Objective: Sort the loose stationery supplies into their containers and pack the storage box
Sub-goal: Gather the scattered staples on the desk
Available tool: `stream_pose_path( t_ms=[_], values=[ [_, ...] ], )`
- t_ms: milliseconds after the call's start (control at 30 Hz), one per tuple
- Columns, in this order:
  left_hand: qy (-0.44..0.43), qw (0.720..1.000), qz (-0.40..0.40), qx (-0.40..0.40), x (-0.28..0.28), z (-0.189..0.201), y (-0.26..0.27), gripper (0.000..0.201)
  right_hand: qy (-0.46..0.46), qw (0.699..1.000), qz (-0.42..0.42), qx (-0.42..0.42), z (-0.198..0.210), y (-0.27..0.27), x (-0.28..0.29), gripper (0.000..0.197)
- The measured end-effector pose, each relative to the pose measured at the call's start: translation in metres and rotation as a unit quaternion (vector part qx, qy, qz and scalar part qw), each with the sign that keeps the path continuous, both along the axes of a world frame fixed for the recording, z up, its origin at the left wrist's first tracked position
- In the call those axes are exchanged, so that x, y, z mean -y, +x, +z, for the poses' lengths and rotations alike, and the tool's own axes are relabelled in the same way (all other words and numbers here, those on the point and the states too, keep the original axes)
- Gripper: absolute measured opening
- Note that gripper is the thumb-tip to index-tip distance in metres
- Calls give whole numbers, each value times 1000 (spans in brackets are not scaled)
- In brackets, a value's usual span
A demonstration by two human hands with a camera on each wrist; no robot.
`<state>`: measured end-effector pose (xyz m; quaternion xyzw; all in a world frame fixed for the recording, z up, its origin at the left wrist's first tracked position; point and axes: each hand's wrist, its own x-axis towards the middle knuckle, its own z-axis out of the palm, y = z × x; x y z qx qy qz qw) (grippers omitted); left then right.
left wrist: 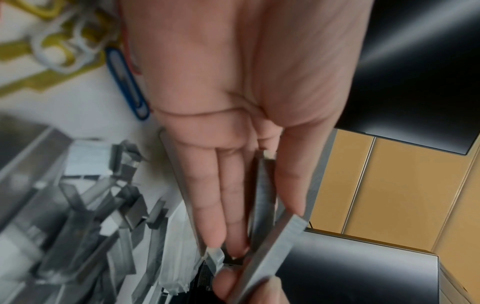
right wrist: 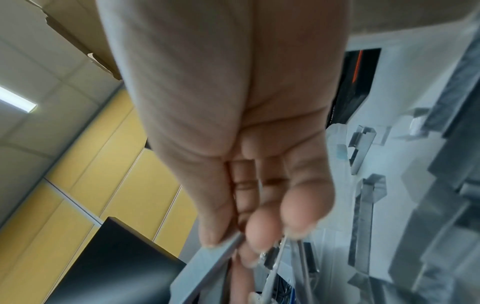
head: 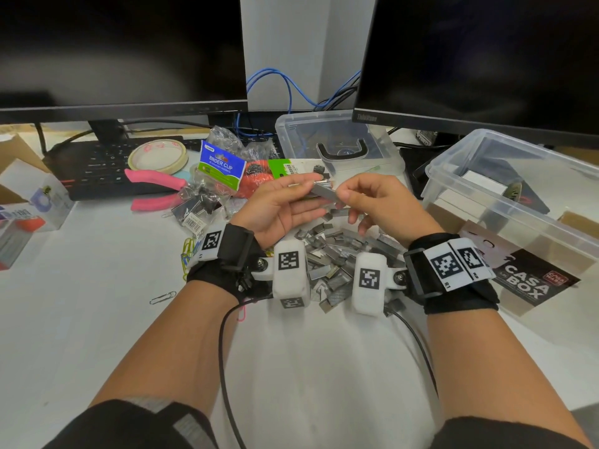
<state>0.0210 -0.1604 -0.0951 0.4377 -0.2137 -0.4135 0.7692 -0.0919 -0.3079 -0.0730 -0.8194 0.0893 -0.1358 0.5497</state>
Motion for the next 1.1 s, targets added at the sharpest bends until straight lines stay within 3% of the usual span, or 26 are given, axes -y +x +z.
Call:
stream_pose_path(
  t_ms=[300,500,567,633,733,933,1100],
  values=[
    [13,1000,-22,9,-1,3,-3,23,-97,989,-90,72,-8,11,-3,1],
    [-16,1000,4,-9,-1,4,-3,21,-127,977,-141,97,-6,12,-5,22],
    [-35,999,12,-29,-1,4,-2,21,-120,986,-105,50,-2,6,-6,29],
    [-44,998,8,-35,-2,4,-2,22,-130,990,-15,-58,2,1,-10,29],
    [-39,999,4,-33,-1,4,-1,23,-172,968,77,-165,3,0,-18,24],
    [-24,999,-3,-34,-1,3,-1,24,-201,946,120,-225,5,2,-27,20],
    [-26,999,-2,-29,-1,3,0,24,-205,956,91,-187,2,3,-22,8]
  ],
)
